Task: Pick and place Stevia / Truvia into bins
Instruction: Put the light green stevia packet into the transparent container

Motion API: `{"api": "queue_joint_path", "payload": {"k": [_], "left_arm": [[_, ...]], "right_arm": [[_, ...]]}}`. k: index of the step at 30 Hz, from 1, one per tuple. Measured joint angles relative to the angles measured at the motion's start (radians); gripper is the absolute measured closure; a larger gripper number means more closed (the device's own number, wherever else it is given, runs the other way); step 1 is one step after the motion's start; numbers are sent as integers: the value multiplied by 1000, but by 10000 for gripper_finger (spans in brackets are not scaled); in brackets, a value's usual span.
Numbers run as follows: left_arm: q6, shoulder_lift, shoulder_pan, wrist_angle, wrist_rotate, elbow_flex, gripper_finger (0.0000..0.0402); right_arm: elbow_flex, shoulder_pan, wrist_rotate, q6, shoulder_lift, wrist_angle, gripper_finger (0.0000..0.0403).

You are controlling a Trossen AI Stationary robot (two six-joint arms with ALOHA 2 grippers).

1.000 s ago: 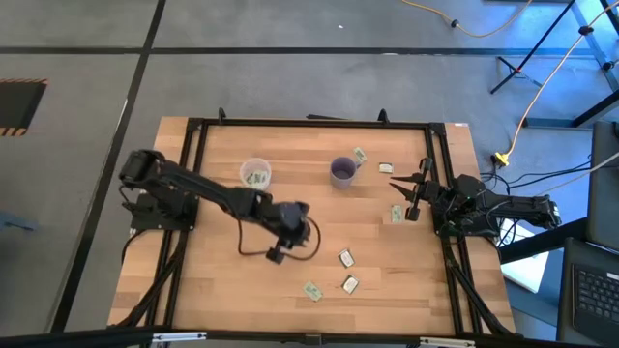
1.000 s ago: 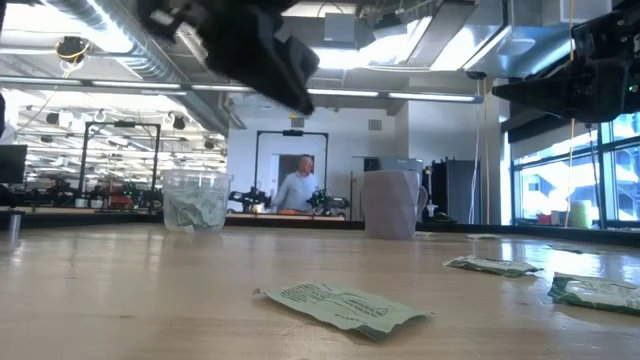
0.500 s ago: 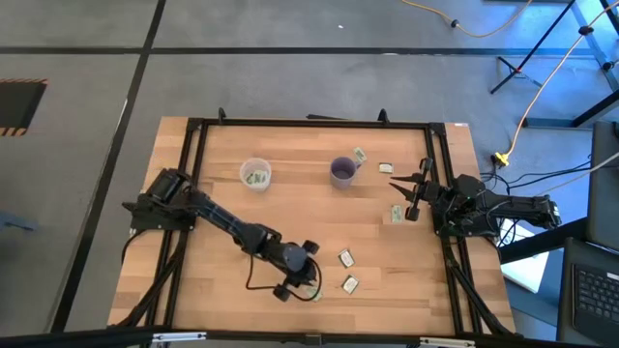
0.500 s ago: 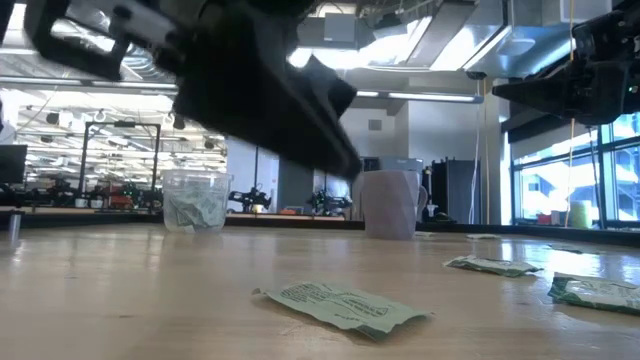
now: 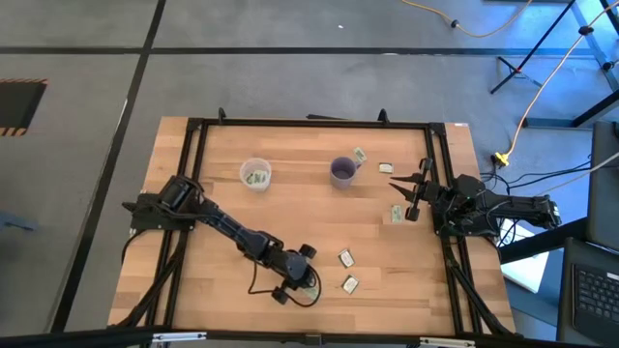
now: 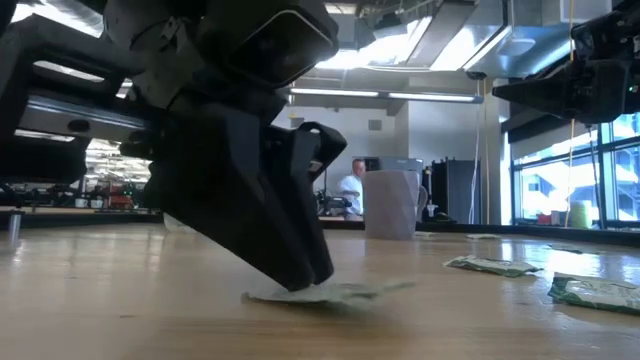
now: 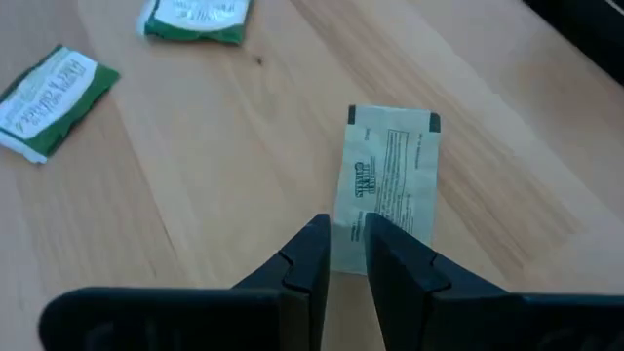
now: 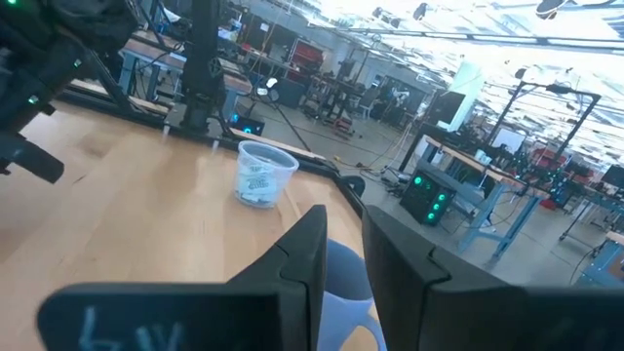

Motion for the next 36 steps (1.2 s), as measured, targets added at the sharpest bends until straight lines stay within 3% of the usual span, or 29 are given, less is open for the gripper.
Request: {"api": "queue_joint_path", "payload": {"k": [19, 31, 36], "left_arm": [[-75, -6, 0, -107, -3, 3, 398], [-65, -3, -5, -108, -25, 2, 314], [-167, -3, 7, -143, 19, 3, 309]], "right_arm": [[0, 0, 1, -6, 0, -2, 328], [0, 0, 2, -7, 0, -2, 328], [0, 0, 2, -7, 0, -2, 328]]}}
